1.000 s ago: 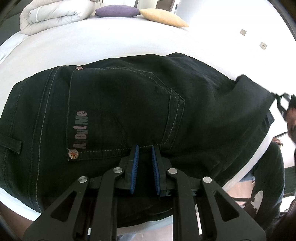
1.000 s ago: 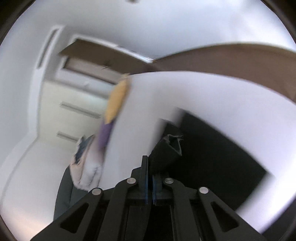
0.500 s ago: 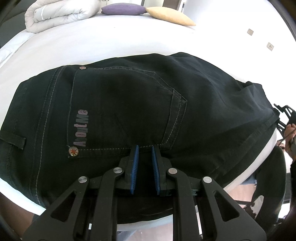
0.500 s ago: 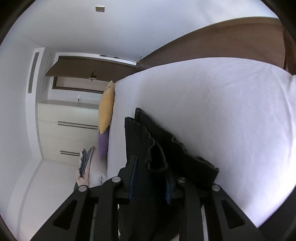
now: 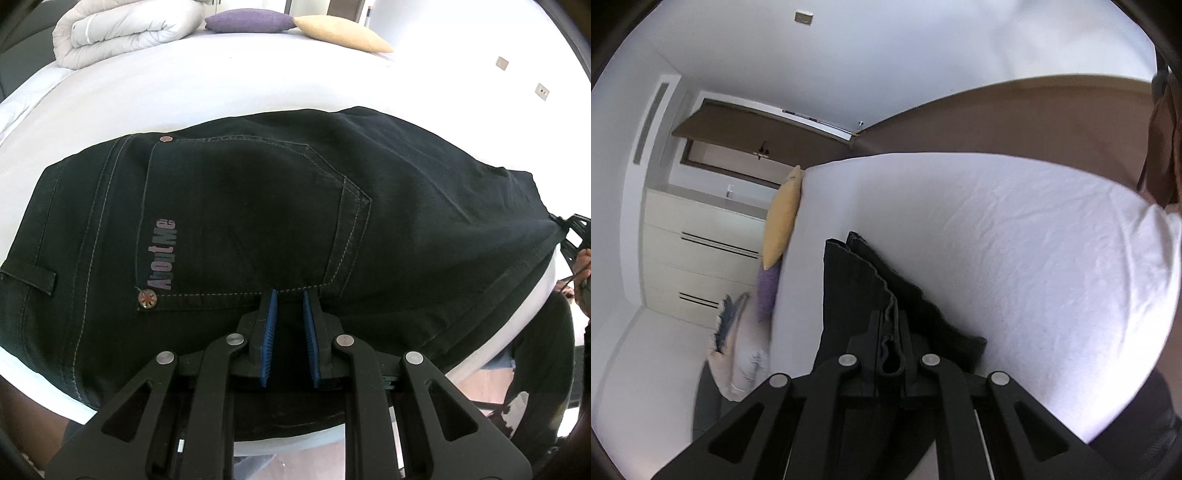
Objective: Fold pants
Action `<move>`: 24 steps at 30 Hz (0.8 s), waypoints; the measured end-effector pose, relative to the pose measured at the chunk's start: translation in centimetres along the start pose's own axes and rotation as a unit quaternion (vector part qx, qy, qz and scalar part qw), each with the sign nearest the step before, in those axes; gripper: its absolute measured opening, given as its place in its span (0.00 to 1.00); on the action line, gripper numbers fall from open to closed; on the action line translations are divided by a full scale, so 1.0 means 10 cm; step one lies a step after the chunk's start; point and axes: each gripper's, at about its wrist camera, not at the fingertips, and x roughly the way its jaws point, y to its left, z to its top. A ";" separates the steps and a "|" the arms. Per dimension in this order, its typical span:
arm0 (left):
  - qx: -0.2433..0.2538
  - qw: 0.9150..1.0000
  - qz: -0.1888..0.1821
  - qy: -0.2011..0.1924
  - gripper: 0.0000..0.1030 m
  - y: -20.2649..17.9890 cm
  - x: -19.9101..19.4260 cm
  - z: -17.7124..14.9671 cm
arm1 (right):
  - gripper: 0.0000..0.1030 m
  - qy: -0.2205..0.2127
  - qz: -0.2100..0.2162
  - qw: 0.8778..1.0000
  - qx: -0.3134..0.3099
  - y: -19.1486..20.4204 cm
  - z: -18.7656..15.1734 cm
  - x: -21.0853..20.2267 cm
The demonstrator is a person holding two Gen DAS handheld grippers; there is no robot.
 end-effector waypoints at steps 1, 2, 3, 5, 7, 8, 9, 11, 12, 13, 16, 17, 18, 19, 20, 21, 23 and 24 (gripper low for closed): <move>0.000 1.000 -0.001 -0.001 0.14 0.01 0.00 0.00 | 0.06 0.000 -0.005 1.000 -0.014 0.05 0.01 -0.02; -0.002 1.000 -0.004 -0.002 0.14 0.02 -0.01 -0.01 | 0.06 -0.001 -0.016 0.999 -0.034 0.10 0.02 -0.05; -0.003 1.000 -0.005 -0.003 0.14 0.04 -0.01 -0.02 | 0.06 -0.002 -0.023 0.999 -0.042 0.11 0.03 -0.06; -0.004 1.000 -0.006 -0.003 0.14 0.05 -0.02 -0.02 | 0.06 0.001 -0.038 0.999 -0.032 0.09 0.07 -0.09; -0.002 1.000 -0.004 -0.003 0.14 0.05 -0.02 -0.02 | 0.06 0.000 -0.058 0.997 -0.048 0.08 0.10 -0.11; -0.001 1.000 -0.003 -0.004 0.14 0.05 -0.02 -0.03 | 0.06 0.004 -0.065 0.997 -0.052 0.02 0.09 -0.12; 0.000 1.000 -0.003 -0.005 0.14 0.05 -0.02 -0.03 | 0.05 0.008 -0.069 0.996 -0.049 -0.02 0.10 -0.11; -0.001 1.000 -0.004 -0.006 0.14 0.06 -0.03 -0.04 | 0.00 -0.001 -0.075 0.996 -0.048 -0.08 0.14 -0.10; -0.003 1.000 -0.003 -0.007 0.14 0.06 -0.02 -0.05 | 0.00 -0.015 -0.092 0.994 -0.051 -0.11 0.15 -0.14; -0.003 1.000 -0.003 -0.008 0.14 0.06 -0.03 -0.05 | 0.00 -0.022 -0.091 0.995 -0.045 -0.15 0.17 -0.17; -0.002 1.000 0.000 -0.010 0.14 0.05 -0.04 -0.06 | 0.00 -0.031 -0.083 0.996 -0.029 -0.26 0.23 -0.32; -0.002 1.000 0.000 -0.011 0.14 0.04 -0.04 -0.07 | 0.01 -0.033 -0.068 0.997 -0.026 -0.28 0.24 -0.38; -0.003 1.000 0.000 -0.012 0.14 0.03 -0.04 -0.08 | 0.04 -0.026 -0.044 0.998 -0.026 -0.28 0.24 -0.43; -0.003 1.000 0.000 -0.012 0.14 0.03 -0.04 -0.08 | 0.04 -0.013 -0.025 0.999 -0.027 -0.27 0.24 -0.48; -0.004 1.000 0.000 -0.012 0.14 0.03 -0.05 -0.09 | 0.10 -0.007 -0.019 0.999 -0.026 -0.25 0.23 -0.50; -0.004 1.000 0.001 -0.012 0.14 0.03 -0.05 -0.09 | 0.35 -0.004 -0.014 1.000 -0.023 -0.22 0.23 -0.53; -0.005 1.000 0.002 -0.012 0.14 0.03 -0.06 -0.09 | 0.76 -0.011 0.011 1.000 -0.009 -0.18 0.17 -0.63; -0.006 1.000 0.002 -0.013 0.14 0.03 -0.06 -0.09 | 0.77 -0.015 0.020 1.000 -0.009 -0.16 0.14 -0.67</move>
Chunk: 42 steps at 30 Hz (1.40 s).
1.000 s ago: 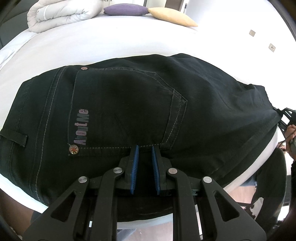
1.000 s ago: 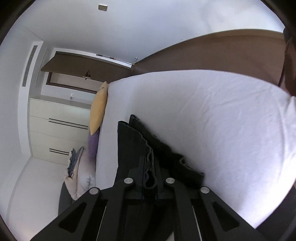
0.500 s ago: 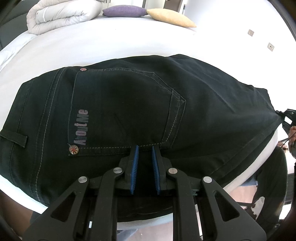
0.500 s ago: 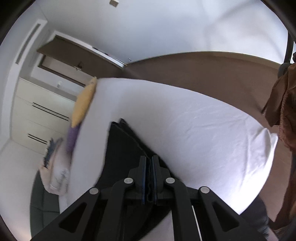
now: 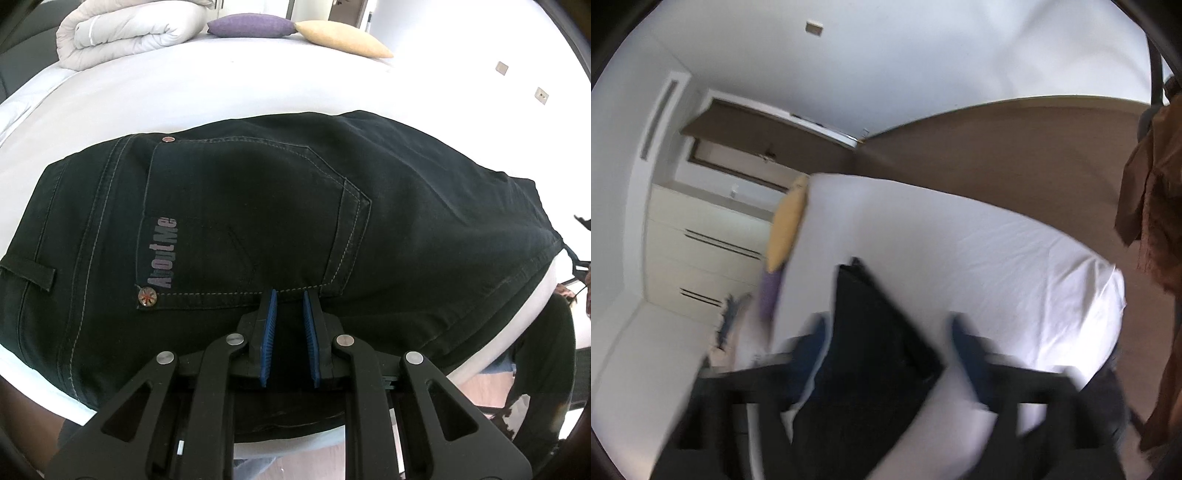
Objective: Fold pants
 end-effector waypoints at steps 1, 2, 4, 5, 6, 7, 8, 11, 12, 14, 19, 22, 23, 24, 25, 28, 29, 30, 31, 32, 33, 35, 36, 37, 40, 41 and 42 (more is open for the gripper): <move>-0.001 1.000 0.000 -0.001 0.14 0.00 0.00 0.00 | 0.77 0.004 0.010 1.000 -0.001 0.02 -0.04 -0.02; -0.002 1.000 0.001 -0.004 0.15 -0.01 0.00 -0.01 | 0.74 0.023 0.019 1.000 0.003 0.03 -0.10 -0.01; -0.001 1.000 0.004 -0.009 0.14 -0.02 0.00 -0.02 | 0.57 0.055 0.029 0.998 0.016 -0.01 -0.18 0.02; 0.000 1.000 0.005 -0.010 0.14 -0.02 -0.01 -0.03 | 0.46 0.078 0.035 0.996 0.020 -0.01 -0.27 0.07; 0.000 1.000 0.006 -0.011 0.14 -0.02 -0.01 -0.03 | 0.41 0.090 0.032 0.995 0.022 -0.02 -0.32 0.10; 0.000 1.000 0.007 -0.011 0.14 -0.02 -0.02 -0.04 | 0.41 0.099 0.029 0.994 0.023 -0.03 -0.38 0.12; 0.000 1.000 0.007 -0.010 0.14 -0.03 -0.02 -0.04 | 0.41 0.111 0.028 0.993 0.028 -0.04 -0.46 0.14; 0.000 1.000 0.007 -0.010 0.15 -0.04 -0.02 -0.04 | 0.41 0.133 0.039 0.990 0.042 -0.02 -0.60 0.21; 0.000 1.000 0.007 -0.010 0.15 -0.04 -0.02 -0.04 | 0.41 0.135 0.035 0.989 0.040 -0.01 -0.63 0.22; -0.001 1.000 0.008 -0.010 0.14 -0.05 -0.02 -0.04 | 0.41 0.140 0.027 0.989 0.043 0.03 -0.70 0.24; -0.002 1.000 0.008 -0.012 0.14 -0.06 0.00 -0.04 | 0.41 0.141 0.004 0.989 0.048 0.10 -0.81 0.26; -0.003 1.000 0.007 -0.012 0.14 -0.06 0.00 -0.04 | 0.41 0.148 0.007 0.987 0.057 0.11 -0.83 0.29; -0.003 1.000 0.007 -0.012 0.14 -0.06 0.00 -0.04 | 0.41 0.148 0.010 0.987 0.059 0.11 -0.84 0.31; -0.002 1.000 0.007 -0.013 0.14 -0.06 0.00 -0.04 | 0.41 0.149 0.014 0.987 0.059 0.12 -0.86 0.32; -0.002 1.000 0.007 -0.013 0.14 -0.06 0.00 -0.04 | 0.41 0.150 0.016 0.987 0.059 0.12 -0.85 0.32; -0.003 1.000 0.008 -0.013 0.14 -0.06 0.00 -0.04 | 0.41 0.160 0.015 0.985 0.058 0.12 -0.88 0.39; -0.002 1.000 0.008 -0.013 0.14 -0.06 0.00 -0.05 | 0.41 0.164 0.015 0.984 0.065 0.09 -0.89 0.41; -0.002 1.000 0.008 -0.013 0.14 -0.06 0.00 -0.04 | 0.41 0.168 0.016 0.983 0.070 0.07 -0.90 0.42; -0.002 1.000 0.008 -0.013 0.14 -0.06 0.00 -0.04 | 0.41 0.171 0.015 0.982 0.074 0.07 -0.92 0.44; -0.003 1.000 0.008 -0.013 0.14 -0.06 0.00 -0.04 | 0.41 0.172 0.014 0.982 0.076 0.07 -0.93 0.46; -0.003 1.000 0.008 -0.013 0.15 -0.06 0.00 -0.04 | 0.41 0.172 0.013 0.982 0.076 0.07 -0.93 0.46; -0.002 1.000 0.008 -0.013 0.14 -0.07 0.00 -0.04 | 0.41 0.170 0.013 0.982 0.079 0.08 -0.93 0.44; -0.002 1.000 0.008 -0.013 0.14 -0.07 0.00 -0.04 | 0.41 0.170 0.017 0.982 0.080 0.08 -0.93 0.45; -0.002 1.000 0.008 -0.014 0.14 -0.06 0.00 -0.04 | 0.41 0.170 0.020 0.982 0.081 0.08 -0.93 0.45; -0.003 1.000 0.008 -0.014 0.14 -0.07 -0.01 -0.05 | 0.41 0.174 0.023 0.980 0.093 0.05 -0.95 0.50; -0.003 1.000 0.008 -0.014 0.14 -0.07 -0.01 -0.05 | 0.41 0.175 0.027 0.980 0.094 0.05 -0.97 0.53; -0.003 1.000 0.008 -0.014 0.14 -0.07 -0.01 -0.05 | 0.41 0.176 0.029 0.980 0.093 0.06 -0.97 0.54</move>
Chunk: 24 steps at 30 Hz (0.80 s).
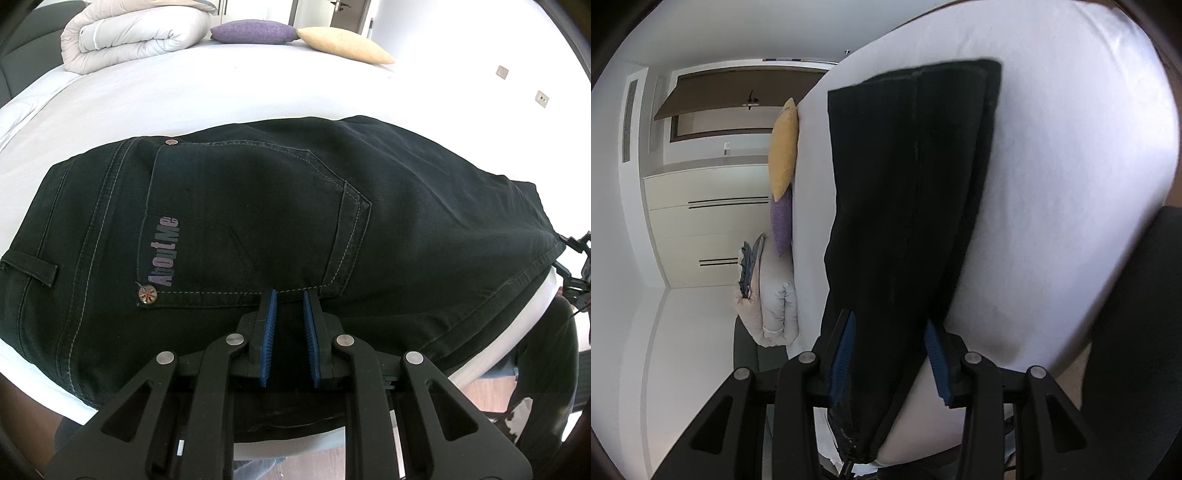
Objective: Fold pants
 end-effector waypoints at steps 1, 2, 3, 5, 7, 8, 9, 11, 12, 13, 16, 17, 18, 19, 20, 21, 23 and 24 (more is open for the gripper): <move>0.000 1.000 0.000 0.000 0.14 0.00 0.00 0.00 | 0.41 -0.001 0.007 1.000 0.000 0.01 0.00 0.02; 0.000 1.000 -0.001 0.000 0.14 0.00 0.00 0.00 | 0.41 -0.001 0.016 1.000 0.002 0.01 0.00 0.03; -0.001 1.000 0.000 0.000 0.14 0.00 0.00 0.00 | 0.41 -0.002 0.024 1.000 0.005 0.01 0.01 0.04; 0.000 1.000 0.000 -0.001 0.14 0.00 0.00 -0.01 | 0.41 -0.014 0.034 0.999 0.011 -0.01 0.04 0.04; -0.001 1.000 0.000 -0.001 0.14 0.00 0.00 -0.01 | 0.35 -0.032 0.043 0.998 0.022 -0.07 0.10 0.01; -0.001 1.000 0.000 -0.001 0.14 0.00 0.00 -0.01 | 0.27 -0.039 0.043 0.998 0.028 -0.10 0.13 -0.01; -0.001 1.000 0.001 -0.001 0.14 -0.01 0.00 -0.01 | 0.22 -0.043 0.041 0.998 0.030 -0.13 0.17 -0.02; -0.002 1.000 0.002 -0.001 0.15 -0.01 0.00 0.00 | 0.05 -0.053 0.025 0.998 0.025 -0.17 0.22 -0.03; -0.002 1.000 0.003 -0.001 0.15 -0.02 -0.01 0.00 | 0.03 -0.057 0.021 0.998 0.025 -0.18 0.24 -0.04; -0.001 1.000 0.004 -0.001 0.15 -0.02 -0.01 0.00 | 0.03 -0.061 0.018 0.998 0.025 -0.20 0.25 -0.06; 0.000 1.000 0.005 0.001 0.14 -0.04 0.00 0.01 | 0.03 -0.079 -0.002 0.997 0.007 -0.15 0.29 -0.14; 0.001 1.000 0.005 0.002 0.15 -0.04 -0.01 0.01 | 0.03 -0.086 -0.009 0.996 0.002 -0.13 0.32 -0.19; 0.001 1.000 0.006 0.002 0.15 -0.04 0.00 0.01 | 0.03 -0.093 -0.012 0.996 0.000 -0.13 0.34 -0.23; 0.000 1.000 0.006 0.002 0.15 -0.05 -0.01 0.01 | 0.02 -0.099 -0.018 0.995 -0.004 -0.12 0.36 -0.28; 0.000 1.000 0.006 0.002 0.15 -0.05 -0.01 0.01 | 0.02 -0.104 -0.026 0.994 -0.015 -0.11 0.39 -0.33; -0.001 1.000 0.007 0.003 0.14 -0.05 -0.01 0.02 | 0.02 -0.108 -0.032 0.993 -0.023 -0.09 0.40 -0.36; 0.001 1.000 0.011 0.003 0.15 -0.07 0.00 0.02 | 0.02 -0.113 -0.045 0.992 -0.034 -0.06 0.42 -0.39; 0.003 1.000 0.012 0.003 0.15 -0.08 0.00 0.02 | 0.02 -0.114 -0.050 0.991 -0.041 -0.05 0.39 -0.38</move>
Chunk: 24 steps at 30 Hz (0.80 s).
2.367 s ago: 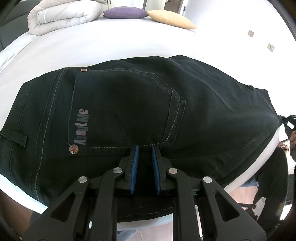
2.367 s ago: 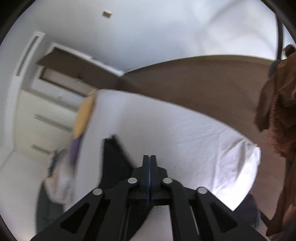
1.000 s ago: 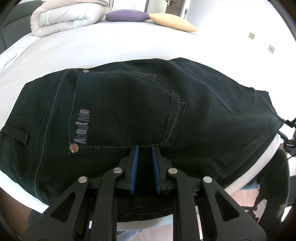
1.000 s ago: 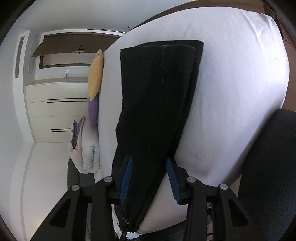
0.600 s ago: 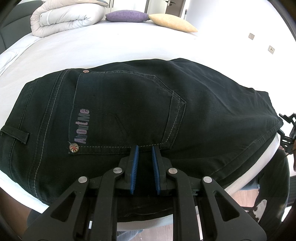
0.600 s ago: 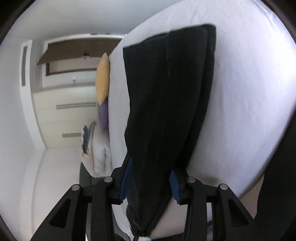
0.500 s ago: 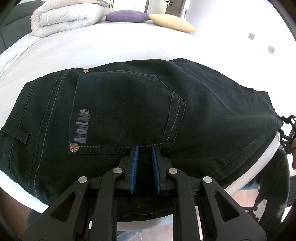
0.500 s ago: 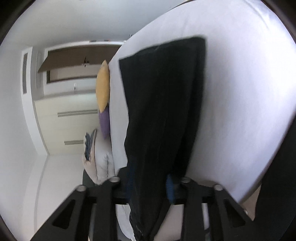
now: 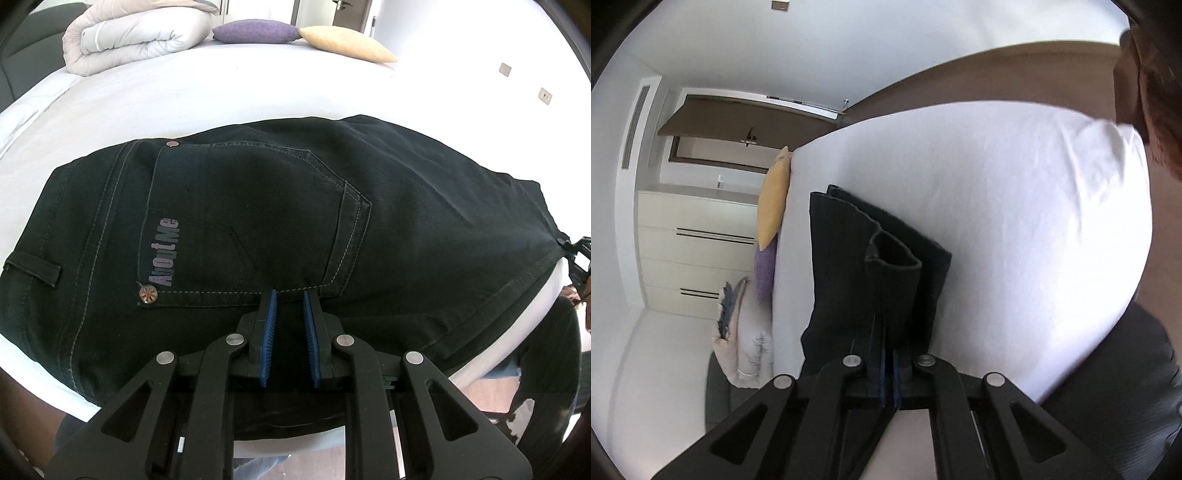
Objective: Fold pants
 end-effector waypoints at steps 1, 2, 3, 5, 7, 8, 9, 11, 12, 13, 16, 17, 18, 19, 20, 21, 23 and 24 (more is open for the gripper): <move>0.002 1.000 0.001 0.000 0.15 -0.01 0.00 0.00 | 0.02 -0.002 -0.007 1.000 -0.011 0.02 -0.01 -0.01; 0.003 1.000 0.002 0.000 0.15 -0.01 -0.01 0.00 | 0.02 -0.004 -0.016 1.000 -0.022 0.04 -0.02 0.00; 0.004 1.000 0.003 0.000 0.15 -0.02 -0.01 0.00 | 0.02 -0.005 -0.024 0.999 -0.031 0.06 -0.02 0.00; 0.005 1.000 0.000 -0.001 0.15 -0.02 -0.01 0.01 | 0.02 -0.009 -0.040 0.998 -0.047 0.10 -0.02 -0.01; 0.006 1.000 -0.009 -0.002 0.15 -0.03 -0.02 0.00 | 0.02 -0.013 -0.046 0.998 -0.050 0.09 0.03 -0.03; 0.009 1.000 -0.015 -0.003 0.15 -0.03 -0.03 0.00 | 0.02 -0.018 -0.050 0.997 -0.052 0.09 0.05 -0.05; 0.012 1.000 -0.017 -0.004 0.15 -0.04 -0.03 -0.01 | 0.02 -0.019 -0.053 0.997 -0.055 0.09 0.06 -0.06; 0.020 1.000 -0.016 -0.007 0.15 -0.06 -0.03 -0.02 | 0.01 -0.019 -0.057 0.997 -0.056 0.07 0.08 -0.05; 0.022 1.000 -0.015 -0.010 0.15 -0.06 -0.02 -0.02 | 0.01 -0.019 -0.060 0.996 -0.058 0.05 0.08 -0.03; 0.021 1.000 -0.016 -0.011 0.15 -0.05 -0.02 -0.02 | 0.01 -0.020 -0.061 0.996 -0.059 0.05 0.07 -0.02; 0.019 0.999 -0.023 -0.013 0.15 -0.02 -0.02 -0.03 | 0.01 -0.020 -0.047 0.996 -0.073 0.07 0.04 0.00; 0.019 0.999 -0.026 -0.014 0.15 -0.01 -0.02 -0.04 | 0.01 -0.015 -0.044 0.996 -0.077 0.06 0.05 -0.01; 0.018 0.999 -0.029 -0.016 0.15 0.01 -0.02 -0.05 | 0.07 -0.011 -0.039 0.997 -0.068 0.05 0.07 -0.05; 0.017 0.999 -0.031 -0.016 0.15 0.02 -0.02 -0.05 | 0.10 -0.012 -0.042 0.997 -0.061 0.04 0.09 -0.12; 0.016 0.999 -0.033 -0.017 0.15 0.04 -0.02 -0.05 | 0.18 -0.020 -0.053 0.996 -0.063 0.07 0.09 -0.23; 0.014 0.999 -0.034 -0.017 0.15 0.05 -0.03 -0.08 | 0.34 -0.031 -0.066 0.995 -0.072 0.14 0.08 -0.34; 0.015 0.999 -0.035 -0.019 0.15 0.05 -0.05 -0.10 | 0.67 -0.052 -0.098 0.990 -0.086 0.28 -0.02 -0.48; 0.015 0.999 -0.036 -0.020 0.15 0.06 -0.05 -0.11 | 0.67 -0.047 -0.088 0.991 -0.091 0.34 -0.08 -0.51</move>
